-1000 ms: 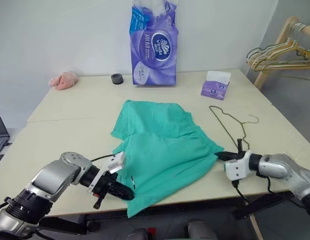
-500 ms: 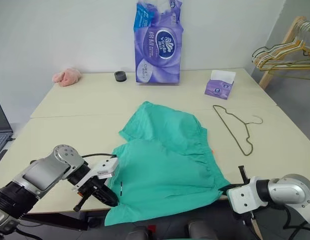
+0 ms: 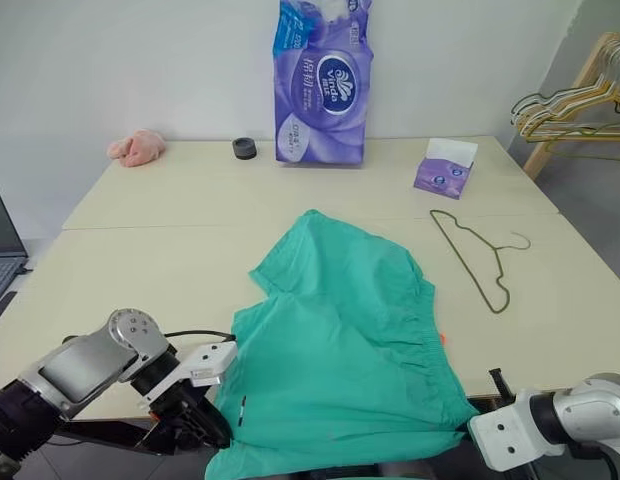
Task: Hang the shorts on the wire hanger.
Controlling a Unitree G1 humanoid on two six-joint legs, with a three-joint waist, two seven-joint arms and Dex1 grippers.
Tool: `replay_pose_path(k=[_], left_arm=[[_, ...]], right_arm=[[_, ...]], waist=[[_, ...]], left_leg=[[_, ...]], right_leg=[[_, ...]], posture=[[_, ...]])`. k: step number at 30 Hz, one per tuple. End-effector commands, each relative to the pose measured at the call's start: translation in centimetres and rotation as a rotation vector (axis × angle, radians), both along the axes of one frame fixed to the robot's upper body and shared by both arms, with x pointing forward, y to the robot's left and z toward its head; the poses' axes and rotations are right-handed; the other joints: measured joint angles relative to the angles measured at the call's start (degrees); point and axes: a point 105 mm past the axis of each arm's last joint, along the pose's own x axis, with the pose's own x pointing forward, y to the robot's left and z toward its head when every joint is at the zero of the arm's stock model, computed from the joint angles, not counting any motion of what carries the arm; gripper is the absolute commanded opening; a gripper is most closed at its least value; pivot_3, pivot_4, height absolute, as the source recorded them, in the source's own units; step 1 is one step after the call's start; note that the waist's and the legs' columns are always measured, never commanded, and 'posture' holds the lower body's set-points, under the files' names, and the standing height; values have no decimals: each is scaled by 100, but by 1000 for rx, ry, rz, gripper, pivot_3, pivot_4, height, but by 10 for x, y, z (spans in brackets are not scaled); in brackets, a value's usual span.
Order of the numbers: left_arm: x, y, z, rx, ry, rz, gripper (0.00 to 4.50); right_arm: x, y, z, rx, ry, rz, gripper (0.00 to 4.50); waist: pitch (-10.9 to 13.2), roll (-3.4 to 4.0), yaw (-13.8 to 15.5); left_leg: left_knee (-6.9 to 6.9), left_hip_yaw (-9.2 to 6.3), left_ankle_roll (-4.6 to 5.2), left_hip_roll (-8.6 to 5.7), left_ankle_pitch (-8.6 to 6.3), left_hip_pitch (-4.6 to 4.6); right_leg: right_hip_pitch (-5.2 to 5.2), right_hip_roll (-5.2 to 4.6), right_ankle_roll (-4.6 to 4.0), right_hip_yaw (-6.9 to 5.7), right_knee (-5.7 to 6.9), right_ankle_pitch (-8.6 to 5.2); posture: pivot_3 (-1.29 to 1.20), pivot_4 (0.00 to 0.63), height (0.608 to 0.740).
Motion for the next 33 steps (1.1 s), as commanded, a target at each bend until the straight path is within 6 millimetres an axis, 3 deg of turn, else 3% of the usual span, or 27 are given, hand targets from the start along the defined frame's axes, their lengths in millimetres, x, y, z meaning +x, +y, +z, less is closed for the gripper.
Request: replay_pose_path(k=[1,6,9,10,13,20,23,25,29,33], left_arm=[[-5,2,5,9,8,-3,0],[-9,-6,5,-5,13,3,0],[-2,-15,5,-32,-12,54,0],[4,-19,5,-44,-34,87,203],[5,-21,7,-53,-34,92,906],[-6,-20,12,-54,-1,43,2924],[-2,-22,14,-79,-26,61,3782],[13,-26,18,-116,-79,108,4048],[82,-48,44,-281,-276,342,4048],[110,-60,59,-360,-352,441,4048]], right_arm=[[8,-2,6,-12,-41,7,15],[16,0,9,6,-67,-6,15],[15,0,15,17,-27,-21,15],[16,0,17,20,-33,-20,201],[13,-3,19,1,0,-6,939],[1,0,33,25,96,31,3322],[5,9,45,115,88,11,4315],[12,12,54,176,73,-24,4500],[51,23,87,424,-39,-200,4500],[85,25,108,608,-145,-366,4500]], waist=[[10,2,3],[29,4,12],[35,11,16],[36,11,17],[38,11,16],[41,15,16],[41,15,17],[42,15,21],[50,4,66],[44,-4,30]], left_leg=[[-1,2,0,8,0,0],[0,0,-1,23,1,2],[2,5,-1,22,1,1],[3,7,-1,21,0,1],[3,6,-1,22,1,1],[0,7,-1,23,0,-1],[-1,7,-1,24,0,-1],[0,6,-1,25,0,0],[20,-6,-1,24,4,8],[34,-15,-2,23,5,0]], right_leg=[[1,8,-4,2,0,1],[0,26,-8,0,5,-1],[2,26,-15,4,4,3],[2,26,-28,6,4,10],[2,26,-28,5,4,11],[2,26,-29,6,3,11],[2,26,-29,7,3,11],[3,26,-29,5,3,11],[6,27,-25,-6,5,21],[4,30,-35,-7,4,35]], posture=[[-178,65,740],[-178,65,740],[-173,63,740],[-173,63,740],[-171,62,740],[-172,60,740],[-173,58,740],[-173,58,740],[-164,56,740],[-167,58,740]])
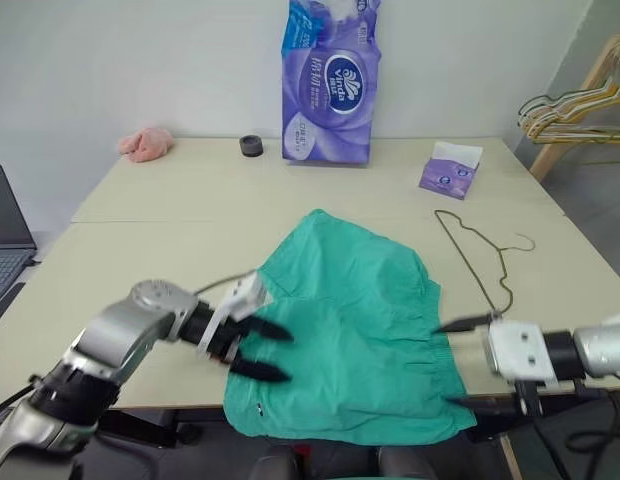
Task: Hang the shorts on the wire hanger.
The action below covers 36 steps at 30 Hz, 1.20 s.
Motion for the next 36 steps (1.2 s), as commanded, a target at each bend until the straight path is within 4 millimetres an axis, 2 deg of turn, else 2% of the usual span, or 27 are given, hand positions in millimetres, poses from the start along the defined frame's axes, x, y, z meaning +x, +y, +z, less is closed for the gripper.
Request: replay_pose_path(k=[1,4,7,10,13,15,18,23,29,35,36], left_arm=[[21,-3,14,-67,-63,106,4048],[46,-6,17,-100,-163,210,4048],[57,-13,20,-112,-279,223,4048],[61,-27,33,-169,-383,200,4048],[52,-47,53,-242,-498,114,4048],[45,-58,58,-237,-569,28,4048],[38,-67,63,-233,-612,-81,4048],[38,-75,60,-214,-608,-187,4048],[39,-85,55,-226,-600,-219,4048],[37,-87,52,-221,-592,-229,4048],[37,-88,52,-221,-593,-229,4064]], right_arm=[[23,-3,16,135,-50,-152,4500],[50,-10,25,288,-104,-355,4500],[76,-39,25,342,-193,-641,4500],[83,-66,20,368,-172,-850,4500],[88,-103,15,400,-182,-1089,4500],[86,-127,0,303,-154,-1238,4500],[85,-134,-13,298,-59,-1296,4500],[92,-137,-35,199,28,-1276,4500],[103,-146,-56,147,98,-1283,4500],[118,-147,-63,161,167,-1272,4500],[120,-149,-66,152,204,-1275,4321]], waist=[[-1,2,-26],[-1,1,-27],[-2,2,-15],[-6,8,6],[-9,11,10],[-9,13,5],[-12,26,-12],[-13,42,-120],[-13,46,-219],[-12,47,-334],[-13,47,-344]], left_leg=[[-3,6,-1,-2,-1,-1],[-22,12,-2,-4,-2,-13],[-37,7,-7,-3,-1,-18],[-36,10,-17,-6,2,-53],[-19,10,-29,-12,10,-125],[-21,12,-28,-12,9,-125],[-23,19,-27,-12,9,-119],[-23,31,-22,-11,10,-100],[-19,32,-16,-11,13,-99],[-18,29,-16,-9,13,-101],[-18,30,-16,-11,13,-100]], right_leg=[[0,-1,0,7,0,0],[-7,-3,0,19,4,3],[-21,-3,-6,17,5,1],[-60,-6,-8,23,8,0],[-131,-14,-8,24,27,3],[-130,-14,-8,26,26,3],[-126,-11,-9,29,28,3],[-111,-1,-7,39,36,5],[-106,-1,0,40,33,11],[-106,-1,0,39,33,11],[-106,-2,0,42,33,12]], posture=[[-167,59,740],[-165,60,740],[-160,63,740],[-164,66,740],[-170,70,740],[-171,73,740],[-175,76,740],[-182,81,740],[-188,84,740],[-192,83,740],[-192,82,740]])
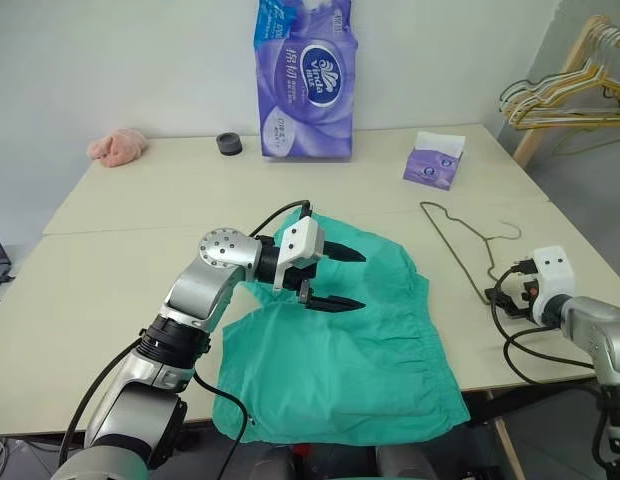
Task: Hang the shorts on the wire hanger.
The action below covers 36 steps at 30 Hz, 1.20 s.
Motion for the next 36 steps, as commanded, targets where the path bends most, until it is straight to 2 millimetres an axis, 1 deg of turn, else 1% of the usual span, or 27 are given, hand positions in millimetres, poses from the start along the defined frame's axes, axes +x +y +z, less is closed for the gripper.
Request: replay_pose_path(k=[1,4,7,8,9,13,14,16,18,20,23,25,26,27,28,29,32,34,36], left_arm=[[-1,-4,10,-7,-47,-19,4072],[-1,-6,12,-7,-53,-19,4072],[0,-7,14,-8,-60,-17,4072],[0,-7,14,-8,-62,-16,4072],[1,-8,14,-8,-63,-15,4072],[2,-9,14,-6,-64,0,4072],[4,-9,14,-7,-63,14,4072],[8,-9,14,-9,-58,47,4072],[12,-9,14,-19,-52,82,4072],[17,-7,14,-29,-47,118,4072],[31,2,14,-42,-42,197,4072],[43,12,15,-47,-33,265,4072],[49,17,16,-45,-29,299,4234],[57,25,19,-50,-21,337,4402],[62,31,22,-56,-14,360,4488],[69,37,26,-66,-13,389,4488],[88,58,44,-124,4,492,4488],[96,73,51,-134,19,529,4488],[98,84,54,-118,46,526,4488]], right_arm=[[9,-9,4,-10,37,19,4118],[11,-16,0,-3,113,34,3278],[10,-22,-5,-28,187,60,2203],[9,-22,-8,-25,211,64,1831],[9,-22,-10,-22,225,67,1598],[6,-21,-22,-5,267,43,136],[6,-21,-25,-2,260,19,24],[7,-25,-26,-17,232,-25,24],[9,-34,-23,-61,191,-59,24],[13,-42,-14,-109,140,-81,24],[23,-55,18,-261,-10,-74,24],[29,-57,42,-349,-109,-53,24],[31,-56,53,-392,-160,-38,7],[33,-53,68,-424,-220,-22,0],[33,-50,77,-442,-259,-12,0],[33,-44,90,-493,-312,23,0],[29,-15,119,-690,-448,204,0],[26,5,131,-776,-519,310,0],[22,21,140,-839,-572,390,0]], waist=[[0,0,-23],[-1,1,-29],[-2,1,-35],[-2,1,-30],[-2,0,-28],[-3,-1,-15],[-5,-4,-10],[-12,-16,-6],[-22,-32,-5],[-22,-32,20],[-22,-28,32],[-16,-9,9],[-15,-1,-3],[-16,7,-13],[-17,9,-28],[-18,11,-58],[-16,16,-106],[-16,16,-149],[-16,15,-179]], left_leg=[[4,0,0,0,0,1],[11,-2,0,1,0,2],[16,-4,1,1,0,2],[21,-6,1,1,0,1],[23,-8,1,1,0,1],[54,-17,3,1,-2,-2],[57,-19,4,0,-2,2],[58,-23,4,1,-3,13],[58,-27,4,1,-3,37],[58,-26,7,-1,-6,62],[57,-25,9,-4,-7,66],[56,-21,9,-5,-8,55],[56,-18,9,-5,-7,42],[57,-16,9,-5,-7,31],[58,-16,9,-5,-7,14],[59,-16,8,-4,-6,-2],[57,-15,8,-4,-6,-18],[56,-14,8,-5,-6,-20],[57,-10,9,-6,-6,-18]], right_leg=[[2,0,0,-1,0,0],[6,0,2,-3,1,1],[10,0,3,-6,1,2],[13,0,3,-9,0,2],[16,0,5,-11,-1,3],[34,0,12,-19,-2,7],[42,0,16,-21,-5,9],[59,1,18,-24,-10,13],[88,0,19,-28,-16,14],[116,0,22,-29,-26,15],[119,-3,25,-28,-31,17],[105,-3,25,-22,-29,17],[90,-3,25,-18,-24,17],[75,-3,25,-15,-19,17],[54,-3,25,-15,-10,17],[31,-1,25,-13,-2,17],[3,1,25,-4,7,17],[2,2,25,-4,3,17],[4,2,26,-1,1,17]], posture=[[-192,80,740],[-191,78,740],[-194,74,740],[-194,74,740],[-193,73,740],[-189,69,740],[-188,68,740],[-190,66,740],[-191,65,740],[-191,65,740],[-194,64,740],[-195,66,740],[-195,66,740],[-196,66,740],[-196,67,740],[-195,67,740],[-200,68,740],[-202,67,740],[-203,67,740]])
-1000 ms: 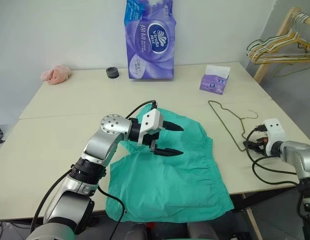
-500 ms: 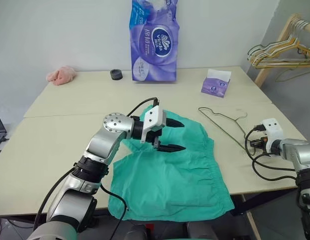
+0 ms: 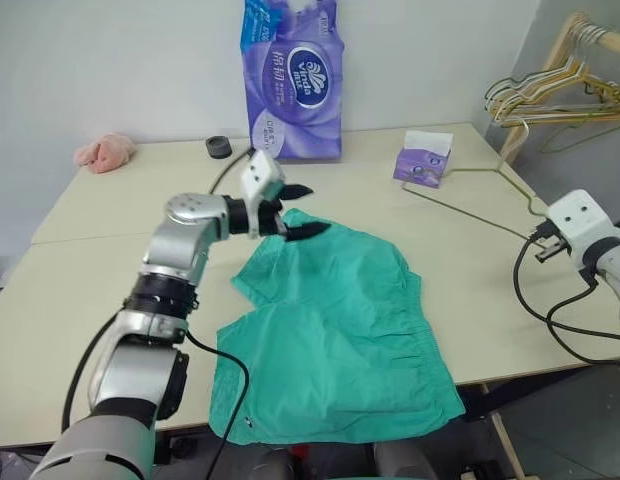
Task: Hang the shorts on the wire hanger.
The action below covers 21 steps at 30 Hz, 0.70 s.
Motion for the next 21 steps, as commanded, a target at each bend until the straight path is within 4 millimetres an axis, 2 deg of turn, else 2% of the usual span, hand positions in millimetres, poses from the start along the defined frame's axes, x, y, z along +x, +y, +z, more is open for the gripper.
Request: replay_pose_path(k=[1,3,5,10,14,18,21], left_arm=[[5,21,18,-29,17,10,4488],[6,32,25,-42,67,5,4488],[4,37,24,-12,102,-27,4488],[-7,41,-2,131,192,-113,4488],[-13,36,-22,183,234,-162,4488],[-9,32,-26,180,220,-149,4488],[-7,24,-32,170,204,-141,4488]], right_arm=[[-6,36,28,-169,-106,174,0],[-10,53,33,-302,-142,268,0],[-11,63,36,-366,-170,316,0],[-12,88,47,-474,-261,425,0],[-16,112,59,-534,-344,515,0],[-17,121,62,-538,-374,549,0],[-23,135,62,-526,-396,604,0]], waist=[[0,0,-9],[2,-1,-6],[4,0,-13],[4,0,-37],[4,1,-79],[6,-4,-105],[6,-4,-125]], left_leg=[[0,0,0,0,0,0],[0,-2,0,-2,0,0],[0,-3,0,-4,0,-1],[1,-2,0,-4,0,0],[1,-3,0,-3,0,0],[1,-6,0,-3,0,-2],[2,-6,0,-3,0,-3]], right_leg=[[0,0,0,0,-1,0],[1,-1,0,-2,-1,0],[-2,0,1,-3,-1,0],[1,-1,1,-3,-3,0],[-1,0,1,-3,2,0],[0,0,1,-5,-1,0],[-1,-1,0,-3,0,0]], posture=[[-204,67,740],[-206,66,740],[-206,65,740],[-205,64,740],[-207,65,740],[-213,66,740],[-212,66,740]])
